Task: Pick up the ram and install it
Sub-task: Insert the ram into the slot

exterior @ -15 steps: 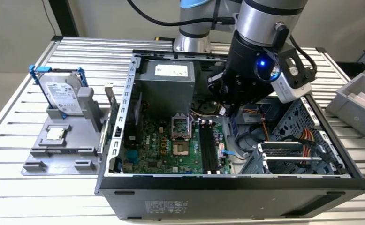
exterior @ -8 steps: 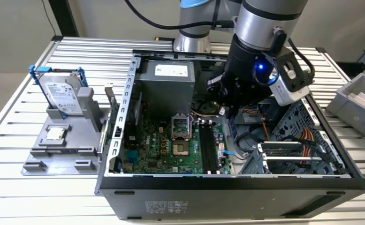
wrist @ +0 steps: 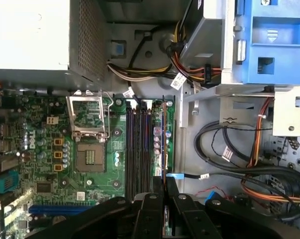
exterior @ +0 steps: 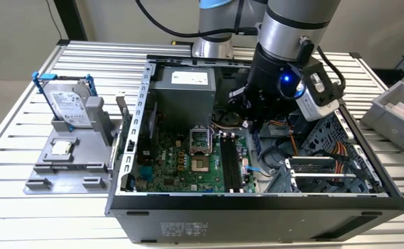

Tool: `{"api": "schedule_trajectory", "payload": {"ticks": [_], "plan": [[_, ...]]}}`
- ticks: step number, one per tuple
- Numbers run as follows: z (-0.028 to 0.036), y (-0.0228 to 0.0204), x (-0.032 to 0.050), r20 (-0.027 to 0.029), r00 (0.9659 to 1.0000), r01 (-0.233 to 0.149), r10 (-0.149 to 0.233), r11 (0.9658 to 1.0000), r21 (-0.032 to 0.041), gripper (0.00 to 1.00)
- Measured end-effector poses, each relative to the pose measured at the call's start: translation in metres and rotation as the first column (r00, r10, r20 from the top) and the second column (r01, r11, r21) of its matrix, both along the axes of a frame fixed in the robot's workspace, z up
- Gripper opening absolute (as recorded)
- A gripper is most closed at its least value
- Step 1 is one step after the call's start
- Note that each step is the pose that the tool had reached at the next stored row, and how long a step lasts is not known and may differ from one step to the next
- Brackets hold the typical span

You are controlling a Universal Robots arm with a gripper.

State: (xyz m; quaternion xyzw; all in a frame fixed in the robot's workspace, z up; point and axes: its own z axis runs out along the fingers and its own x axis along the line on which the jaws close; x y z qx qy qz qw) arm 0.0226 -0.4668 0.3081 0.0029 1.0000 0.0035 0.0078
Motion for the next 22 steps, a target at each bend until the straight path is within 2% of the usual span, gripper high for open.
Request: {"api": "schedule_trajectory", "payload": {"ticks": [4, 12, 18, 22], "plan": [[-0.0058, 0.0, 0.0, 0.0002, 1.0, 0.001, -0.001, 1.0, 0.0, 0.0], [-0.0118, 0.0, 0.0, 0.0003, 1.0, 0.002, -0.002, 1.0, 0.0, 0.0], [-0.0133, 0.0, 0.0, 0.0001, 1.0, 0.002, -0.002, 1.0, -0.0007, 0.0], [-0.0137, 0.0, 0.0, -0.0025, 1.0, 0.002, -0.002, 1.0, -0.0005, 0.0]]}}
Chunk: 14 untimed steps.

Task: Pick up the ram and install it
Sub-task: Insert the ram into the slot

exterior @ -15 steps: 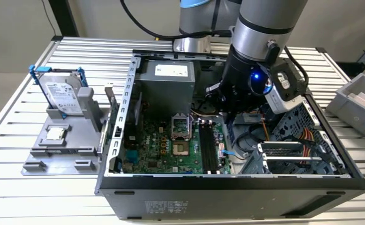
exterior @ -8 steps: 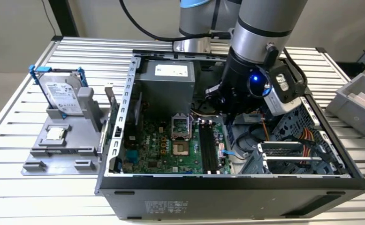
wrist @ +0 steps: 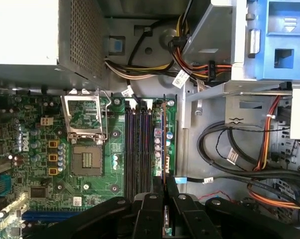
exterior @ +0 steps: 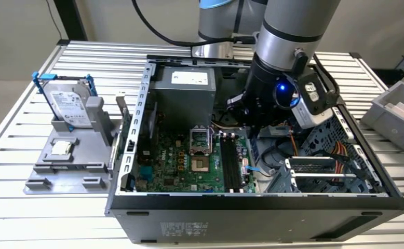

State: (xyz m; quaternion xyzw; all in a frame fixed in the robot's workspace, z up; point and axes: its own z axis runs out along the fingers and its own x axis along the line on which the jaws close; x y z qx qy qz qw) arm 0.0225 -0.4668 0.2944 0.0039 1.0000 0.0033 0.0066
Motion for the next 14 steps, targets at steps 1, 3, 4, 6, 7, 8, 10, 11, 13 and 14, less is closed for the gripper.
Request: {"api": "schedule_trajectory", "payload": {"ticks": [1, 3, 4, 6, 7, 8, 10, 11, 13, 14], "plan": [[-0.0005, 0.0, 0.0, 0.0, 1.0, 0.0, 0.0, 1.0, 0.0004, 0.0], [-0.0018, 0.0, 0.0001, 0.0, 1.0, 0.0, 0.0, 1.0, 0.0003, 0.0], [-0.0022, 0.0, 0.0001, -0.0001, 1.0, 0.0, 0.0, 1.0, 0.0, 0.0], [-0.0033, 0.0, 0.0001, -0.0001, 1.0, 0.0, 0.0, 1.0, -0.0001, 0.0], [-0.0039, 0.0, 0.0001, -0.0002, 1.0, 0.0, 0.0, 1.0, -0.0006, 0.0], [-0.0047, 0.0, 0.0001, -0.0001, 1.0, 0.0, 0.0, 1.0, -0.0013, 0.0], [-0.006, 0.0, 0.0001, -0.0001, 1.0, 0.0, 0.0, 1.0, -0.0023, 0.0], [-0.0066, 0.0, 0.0001, -0.0001, 1.0, 0.0, 0.0, 1.0, -0.0028, 0.0], [-0.0076, 0.0, 0.0, -0.0001, 1.0, 0.0, 0.0, 1.0, -0.0037, 0.0], [-0.0082, 0.0, 0.0001, -0.0001, 1.0, 0.0, 0.0, 1.0, -0.004, 0.0]]}}
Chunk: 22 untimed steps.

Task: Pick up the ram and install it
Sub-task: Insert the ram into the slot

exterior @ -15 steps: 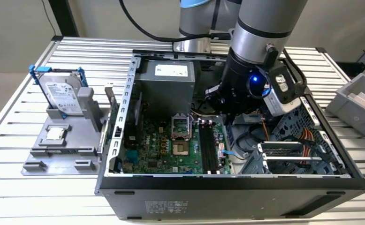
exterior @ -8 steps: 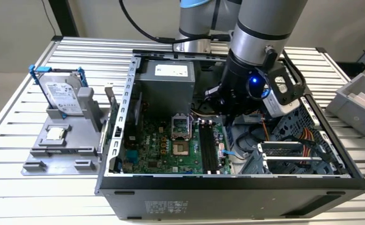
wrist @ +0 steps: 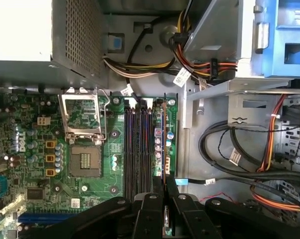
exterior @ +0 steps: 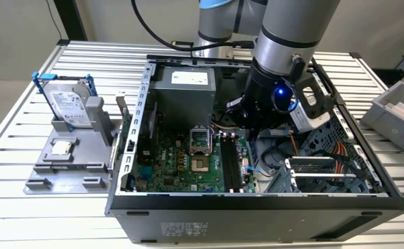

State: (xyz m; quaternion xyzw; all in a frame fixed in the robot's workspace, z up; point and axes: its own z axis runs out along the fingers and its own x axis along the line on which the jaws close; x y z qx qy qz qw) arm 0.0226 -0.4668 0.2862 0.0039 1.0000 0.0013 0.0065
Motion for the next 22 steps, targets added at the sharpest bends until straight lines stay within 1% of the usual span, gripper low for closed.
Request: {"api": "schedule_trajectory", "payload": {"ticks": [4, 17, 22], "plan": [[-0.0016, 0.0, 0.0, -0.0001, 1.0, 0.0, 0.0, 1.0, -0.0017, 0.0], [-0.0023, 0.0, 0.0, 0.0, 1.0, 0.001, -0.001, 1.0, -0.0013, 0.0], [-0.0057, 0.0, -0.0011, 0.0001, 1.0, 0.005, -0.005, 1.0, -0.0012, 0.0]]}}
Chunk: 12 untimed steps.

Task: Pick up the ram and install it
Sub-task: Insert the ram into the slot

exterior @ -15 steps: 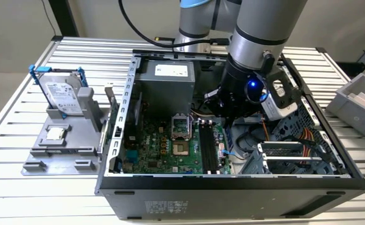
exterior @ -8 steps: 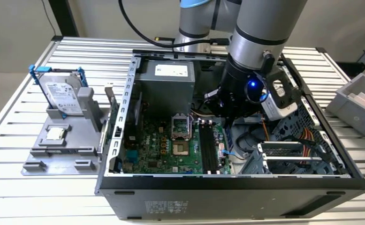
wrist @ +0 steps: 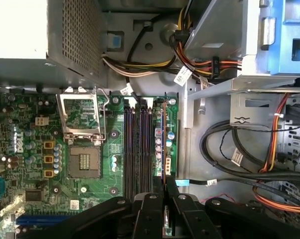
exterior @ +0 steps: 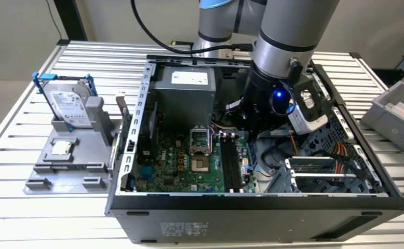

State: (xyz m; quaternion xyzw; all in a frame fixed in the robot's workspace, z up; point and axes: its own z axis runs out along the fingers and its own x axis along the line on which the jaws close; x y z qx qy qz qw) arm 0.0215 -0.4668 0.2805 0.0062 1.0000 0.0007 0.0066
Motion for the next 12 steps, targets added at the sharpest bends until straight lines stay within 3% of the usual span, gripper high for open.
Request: {"api": "schedule_trajectory", "payload": {"ticks": [12], "plan": [[-0.0095, 0.0, -0.0047, 0.0, 1.0, 0.005, -0.005, 1.0, -0.0021, 0.0]]}}
